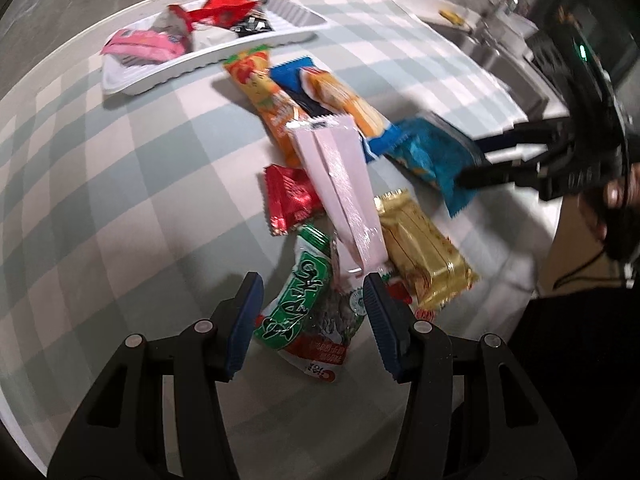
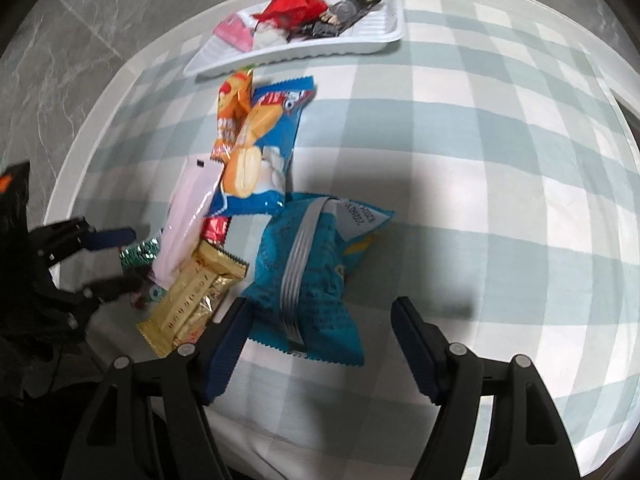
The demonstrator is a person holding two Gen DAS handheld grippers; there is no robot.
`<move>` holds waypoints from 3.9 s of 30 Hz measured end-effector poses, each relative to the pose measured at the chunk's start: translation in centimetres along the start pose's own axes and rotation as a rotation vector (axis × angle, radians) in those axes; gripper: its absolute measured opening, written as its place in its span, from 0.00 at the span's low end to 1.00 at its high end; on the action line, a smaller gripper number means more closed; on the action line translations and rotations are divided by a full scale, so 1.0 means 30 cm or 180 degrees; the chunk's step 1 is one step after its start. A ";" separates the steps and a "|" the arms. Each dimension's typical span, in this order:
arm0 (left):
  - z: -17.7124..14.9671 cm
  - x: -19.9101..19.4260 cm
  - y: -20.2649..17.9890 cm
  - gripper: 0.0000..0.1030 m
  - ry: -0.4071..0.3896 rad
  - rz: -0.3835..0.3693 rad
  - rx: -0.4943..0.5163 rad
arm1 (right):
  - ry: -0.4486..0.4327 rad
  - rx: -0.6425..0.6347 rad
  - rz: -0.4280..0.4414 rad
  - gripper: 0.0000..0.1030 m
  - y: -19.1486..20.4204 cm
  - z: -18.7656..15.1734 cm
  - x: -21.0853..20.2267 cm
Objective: Organize snacks
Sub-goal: 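Move both tools back over the remaining snack pile, then grasp the green-white packet with the left tool while the right tool grasps the teal bag, then carry the green-white packet and teal bag into the tray and release both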
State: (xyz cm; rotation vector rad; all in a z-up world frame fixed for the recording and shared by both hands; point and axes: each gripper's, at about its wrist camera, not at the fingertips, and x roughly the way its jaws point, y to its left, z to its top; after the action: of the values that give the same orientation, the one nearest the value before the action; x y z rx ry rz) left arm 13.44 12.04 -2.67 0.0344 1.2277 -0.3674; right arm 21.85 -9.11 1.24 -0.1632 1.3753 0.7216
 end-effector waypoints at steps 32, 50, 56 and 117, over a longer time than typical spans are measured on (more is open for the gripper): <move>-0.045 0.094 -0.109 0.47 0.0148 0.0209 0.0806 | -0.0163 -0.0294 -0.0241 0.49 0.083 0.046 0.092; -0.070 0.027 0.034 0.29 0.0042 -0.0281 -0.0070 | -0.0190 0.1006 0.1151 0.40 -0.176 0.007 0.064; -0.099 -0.012 0.092 0.28 -0.0040 -0.0420 -0.0351 | -0.0218 0.1223 0.1467 0.40 -0.209 -0.009 0.048; 0.438 -0.055 0.553 0.28 -0.0786 -0.0620 -0.1413 | -0.0436 0.1467 0.1989 0.40 -0.325 0.488 0.061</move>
State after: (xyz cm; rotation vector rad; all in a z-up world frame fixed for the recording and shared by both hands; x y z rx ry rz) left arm 29.83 25.14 0.54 -0.5016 1.0464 -0.2517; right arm 39.47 -8.59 -0.13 0.6958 1.4297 0.8807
